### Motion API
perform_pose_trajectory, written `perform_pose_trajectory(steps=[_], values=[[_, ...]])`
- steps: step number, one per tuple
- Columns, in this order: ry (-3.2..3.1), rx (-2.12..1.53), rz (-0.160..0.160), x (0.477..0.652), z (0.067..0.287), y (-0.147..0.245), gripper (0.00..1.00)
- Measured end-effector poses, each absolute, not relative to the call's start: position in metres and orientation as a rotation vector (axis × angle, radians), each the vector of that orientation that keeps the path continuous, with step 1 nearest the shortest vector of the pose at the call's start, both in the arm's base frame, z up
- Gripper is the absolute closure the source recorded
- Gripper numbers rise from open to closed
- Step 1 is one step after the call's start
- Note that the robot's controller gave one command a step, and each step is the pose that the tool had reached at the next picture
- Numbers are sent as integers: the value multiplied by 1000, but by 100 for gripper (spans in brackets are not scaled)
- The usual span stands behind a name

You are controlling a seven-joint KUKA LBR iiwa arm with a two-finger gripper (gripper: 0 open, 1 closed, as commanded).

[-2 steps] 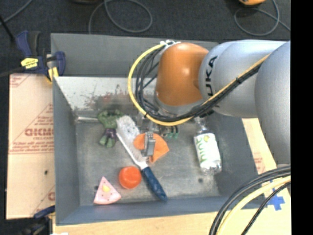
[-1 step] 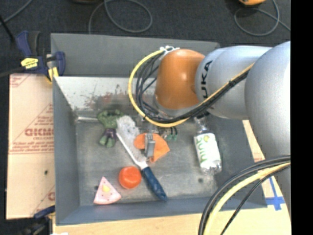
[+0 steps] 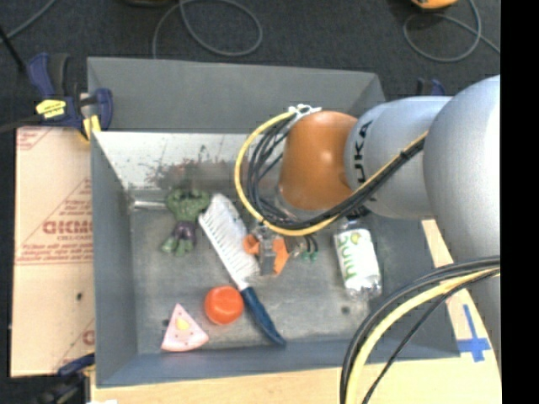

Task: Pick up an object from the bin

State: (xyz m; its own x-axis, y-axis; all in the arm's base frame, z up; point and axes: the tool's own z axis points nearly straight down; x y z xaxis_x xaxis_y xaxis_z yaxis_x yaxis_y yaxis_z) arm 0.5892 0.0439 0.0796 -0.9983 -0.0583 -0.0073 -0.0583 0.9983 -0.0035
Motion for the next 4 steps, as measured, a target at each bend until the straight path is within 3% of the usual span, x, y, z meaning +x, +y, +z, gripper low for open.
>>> perform_pose_trajectory(steps=[1, 2, 3, 4], values=[[3133, -90, -5, 589, 80, 44, 100], [3130, -90, -4, 577, 147, 45, 100], [3130, -89, -3, 577, 147, 45, 100], [3125, -121, -4, 572, 243, 49, 100]])
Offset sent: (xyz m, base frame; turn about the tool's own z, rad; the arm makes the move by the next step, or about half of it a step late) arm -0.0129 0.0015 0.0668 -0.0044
